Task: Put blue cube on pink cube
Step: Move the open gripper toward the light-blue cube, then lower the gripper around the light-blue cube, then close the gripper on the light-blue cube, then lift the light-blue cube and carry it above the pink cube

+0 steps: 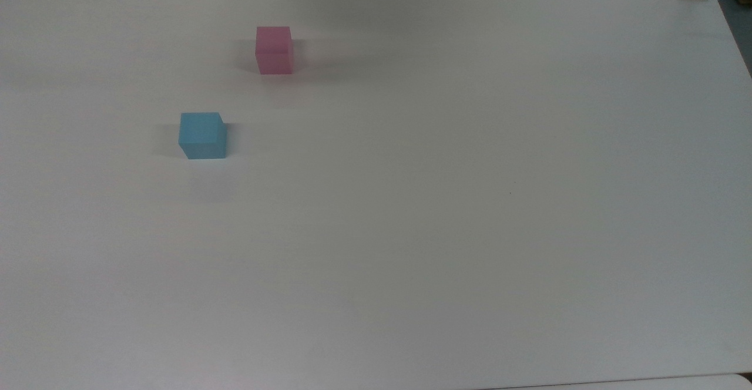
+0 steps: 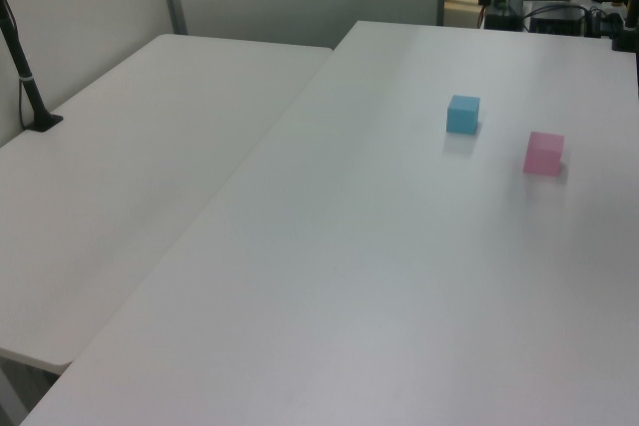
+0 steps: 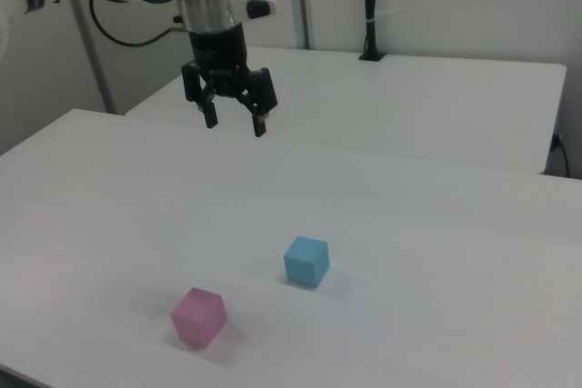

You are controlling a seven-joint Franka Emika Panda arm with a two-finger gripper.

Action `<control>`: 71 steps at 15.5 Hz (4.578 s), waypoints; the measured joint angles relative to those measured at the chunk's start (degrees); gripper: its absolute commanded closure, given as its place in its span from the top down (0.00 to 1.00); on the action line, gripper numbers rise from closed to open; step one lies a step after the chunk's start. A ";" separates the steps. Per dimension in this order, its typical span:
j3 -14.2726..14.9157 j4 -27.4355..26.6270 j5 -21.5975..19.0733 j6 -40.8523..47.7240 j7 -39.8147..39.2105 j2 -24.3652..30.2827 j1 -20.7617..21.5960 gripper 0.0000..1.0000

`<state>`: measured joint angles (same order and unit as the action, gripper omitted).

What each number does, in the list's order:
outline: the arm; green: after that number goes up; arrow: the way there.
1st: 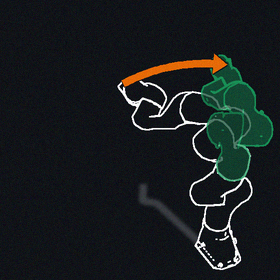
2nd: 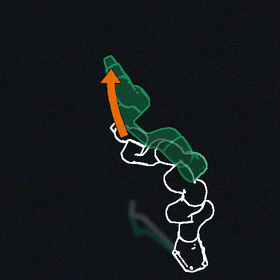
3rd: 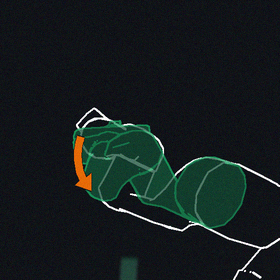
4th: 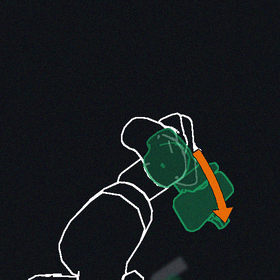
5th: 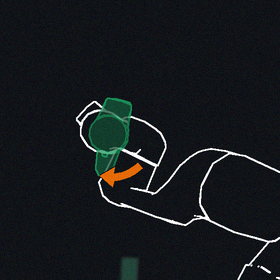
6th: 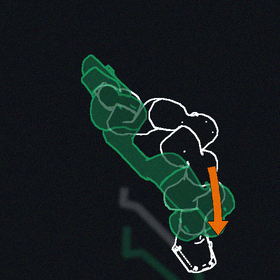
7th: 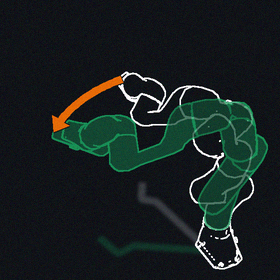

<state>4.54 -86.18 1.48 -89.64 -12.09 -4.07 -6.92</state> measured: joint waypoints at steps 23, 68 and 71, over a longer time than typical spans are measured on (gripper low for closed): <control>0.04 -8.63 1.02 -16.45 -3.64 -5.14 -4.68 1.00; -0.99 2.45 -1.03 -7.69 -3.75 -9.18 -1.62 0.16; -1.08 -5.04 -1.02 -8.07 -3.75 -4.16 -0.49 0.16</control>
<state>3.45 -91.22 0.46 -97.71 -15.84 -8.24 -7.41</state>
